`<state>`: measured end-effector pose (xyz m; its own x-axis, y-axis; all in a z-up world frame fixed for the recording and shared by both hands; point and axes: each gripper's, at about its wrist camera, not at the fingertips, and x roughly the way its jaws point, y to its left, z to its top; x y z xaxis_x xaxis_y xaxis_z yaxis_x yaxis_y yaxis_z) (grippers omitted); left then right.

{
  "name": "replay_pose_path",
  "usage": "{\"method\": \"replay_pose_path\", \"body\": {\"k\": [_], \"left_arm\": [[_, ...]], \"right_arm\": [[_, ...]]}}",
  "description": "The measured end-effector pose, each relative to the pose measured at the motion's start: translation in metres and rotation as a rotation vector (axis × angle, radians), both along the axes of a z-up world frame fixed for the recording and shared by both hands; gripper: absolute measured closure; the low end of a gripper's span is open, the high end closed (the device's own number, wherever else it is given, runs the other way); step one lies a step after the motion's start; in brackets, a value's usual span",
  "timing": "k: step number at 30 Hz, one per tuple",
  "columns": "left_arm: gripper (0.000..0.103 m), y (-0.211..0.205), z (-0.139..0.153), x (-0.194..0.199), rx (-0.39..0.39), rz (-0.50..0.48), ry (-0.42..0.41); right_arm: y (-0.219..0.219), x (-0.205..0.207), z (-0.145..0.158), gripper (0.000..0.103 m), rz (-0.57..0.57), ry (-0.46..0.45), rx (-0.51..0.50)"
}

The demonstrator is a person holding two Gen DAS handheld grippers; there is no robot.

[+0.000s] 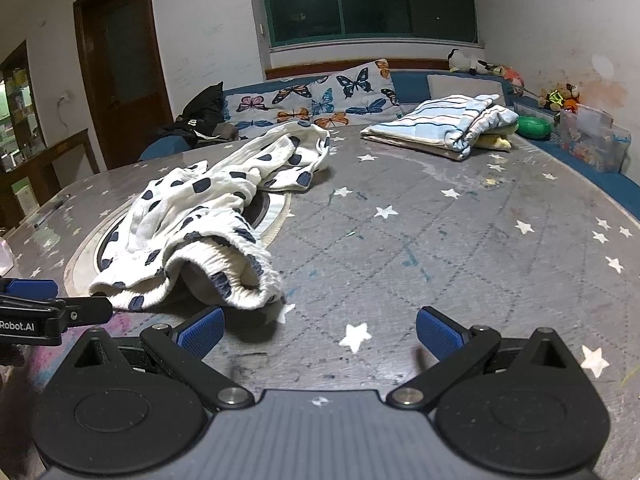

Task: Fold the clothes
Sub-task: 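Move both grippers toward the polka-dot pants' elastic waistband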

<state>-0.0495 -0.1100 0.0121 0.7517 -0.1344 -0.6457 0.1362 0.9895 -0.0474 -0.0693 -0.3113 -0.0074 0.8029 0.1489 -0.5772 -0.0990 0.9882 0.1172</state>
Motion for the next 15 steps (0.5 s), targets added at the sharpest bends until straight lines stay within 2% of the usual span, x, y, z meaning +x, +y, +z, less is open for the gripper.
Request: {"method": "replay_pose_path", "body": {"k": [15], "left_arm": [[0.0,-0.0053,-0.0017,0.0044,0.002,0.007,-0.001]], "right_arm": [[0.0039,0.0025,-0.0029,0.0,0.019,0.011,0.012]]}}
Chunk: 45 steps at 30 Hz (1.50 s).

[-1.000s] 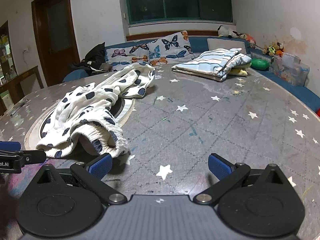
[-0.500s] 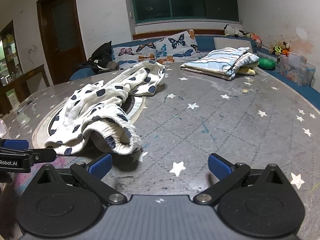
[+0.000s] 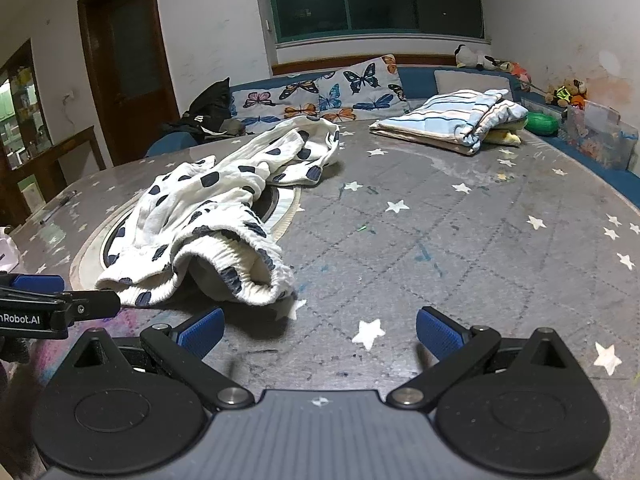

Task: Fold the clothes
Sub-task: 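Move both grippers toward the polka-dot pants' elastic waistband, then grasp the waistband with the left gripper while the right gripper grasps it too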

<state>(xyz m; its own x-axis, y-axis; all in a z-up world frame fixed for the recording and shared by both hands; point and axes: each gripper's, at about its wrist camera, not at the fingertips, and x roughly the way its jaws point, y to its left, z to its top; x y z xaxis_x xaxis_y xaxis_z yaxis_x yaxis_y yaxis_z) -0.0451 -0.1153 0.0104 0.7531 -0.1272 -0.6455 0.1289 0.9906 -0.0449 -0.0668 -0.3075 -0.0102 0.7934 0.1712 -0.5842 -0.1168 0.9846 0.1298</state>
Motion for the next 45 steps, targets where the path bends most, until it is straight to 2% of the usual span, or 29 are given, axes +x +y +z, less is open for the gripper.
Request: {"method": "replay_pose_path", "body": {"k": [19,27,31,33,38,42,45], "left_arm": [[0.0,0.002,0.005,0.012,-0.011,0.012,-0.016],[0.001,0.007,0.011,0.034,-0.015,0.014,-0.044],[0.013,0.009,0.009,0.051,-0.027,-0.005,-0.02],[0.022,0.01,0.005,0.059,-0.04,-0.02,-0.001],[0.034,0.013,-0.005,0.07,-0.086,-0.054,0.054],[0.052,0.016,-0.008,0.073,-0.133,-0.083,0.074],[0.066,0.018,-0.009,0.074,-0.16,-0.096,0.084]], "right_arm": [[0.004,0.01,0.001,0.0,0.017,0.007,0.007],[0.008,0.017,0.001,0.003,0.043,0.013,0.008],[0.01,0.022,0.004,0.007,0.064,0.007,0.007],[0.012,0.025,0.005,0.013,0.079,0.005,0.002],[0.022,0.032,0.004,0.019,0.119,0.009,-0.036],[0.028,0.035,0.001,0.026,0.149,0.01,-0.063],[0.032,0.037,-0.002,0.036,0.157,0.012,-0.084]]}}
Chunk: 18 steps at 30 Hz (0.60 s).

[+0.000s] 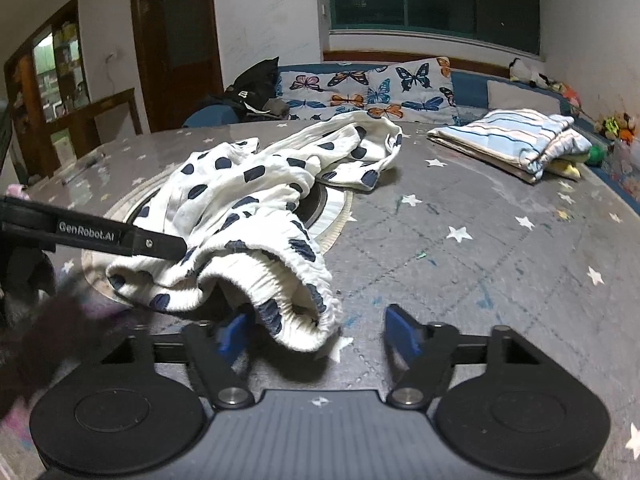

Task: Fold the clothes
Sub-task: 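Grasp the waistband with the left gripper while the right gripper grasps it too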

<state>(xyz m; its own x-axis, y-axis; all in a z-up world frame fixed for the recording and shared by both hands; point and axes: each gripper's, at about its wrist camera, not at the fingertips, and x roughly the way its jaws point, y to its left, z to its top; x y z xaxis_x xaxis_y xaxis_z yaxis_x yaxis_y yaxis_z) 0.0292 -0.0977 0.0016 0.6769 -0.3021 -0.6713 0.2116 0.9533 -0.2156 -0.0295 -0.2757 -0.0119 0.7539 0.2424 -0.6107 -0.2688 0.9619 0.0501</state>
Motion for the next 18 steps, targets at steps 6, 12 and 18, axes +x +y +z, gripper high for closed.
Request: {"method": "replay_pose_path", "body": {"k": [6,12,18], "left_arm": [[0.078,0.003,0.008,-0.005,-0.029,-0.012,-0.023],[0.049,0.003,0.009,-0.011,0.009,0.034,-0.035],[0.066,0.007,0.001,-0.006,-0.033,0.028,0.006]], "right_arm": [[-0.001,0.001,-0.002,0.07,0.009,-0.007,0.017],[-0.005,-0.001,0.002,0.078,0.003,-0.025,0.021],[-0.007,-0.004,0.004,0.082,0.004,-0.038,0.026]]}}
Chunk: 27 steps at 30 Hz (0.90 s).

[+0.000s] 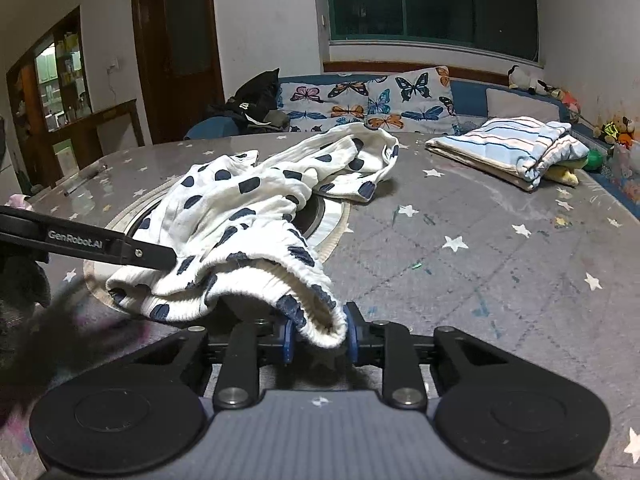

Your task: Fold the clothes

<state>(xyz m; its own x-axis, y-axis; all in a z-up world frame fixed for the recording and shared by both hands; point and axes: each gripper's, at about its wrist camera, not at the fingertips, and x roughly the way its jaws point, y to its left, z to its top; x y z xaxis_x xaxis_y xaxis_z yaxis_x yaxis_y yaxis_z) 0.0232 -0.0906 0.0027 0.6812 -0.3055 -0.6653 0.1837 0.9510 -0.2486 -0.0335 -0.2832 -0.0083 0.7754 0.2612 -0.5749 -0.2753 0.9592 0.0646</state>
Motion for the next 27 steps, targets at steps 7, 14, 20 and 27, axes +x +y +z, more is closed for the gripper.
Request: {"method": "replay_pose_path", "body": {"k": [7,14,20,27], "left_arm": [[0.092,0.008,0.02,-0.018,-0.082,-0.017,-0.039],[0.093,0.011,0.044,-0.062,-0.099,-0.089,-0.083],[0.093,0.015,0.04,-0.104,-0.107,-0.152,-0.053],[0.093,0.024,0.023,-0.123,-0.109,-0.131,0.007]], "right_arm": [[-0.004,-0.011,0.009,0.089,0.007,-0.045,-0.005],[-0.014,-0.042,0.024,0.09,0.06,-0.073,-0.022],[-0.024,-0.081,0.025,0.09,0.133,-0.013,-0.032],[-0.029,-0.105,0.023,0.076,0.193,0.039,-0.082]]}}
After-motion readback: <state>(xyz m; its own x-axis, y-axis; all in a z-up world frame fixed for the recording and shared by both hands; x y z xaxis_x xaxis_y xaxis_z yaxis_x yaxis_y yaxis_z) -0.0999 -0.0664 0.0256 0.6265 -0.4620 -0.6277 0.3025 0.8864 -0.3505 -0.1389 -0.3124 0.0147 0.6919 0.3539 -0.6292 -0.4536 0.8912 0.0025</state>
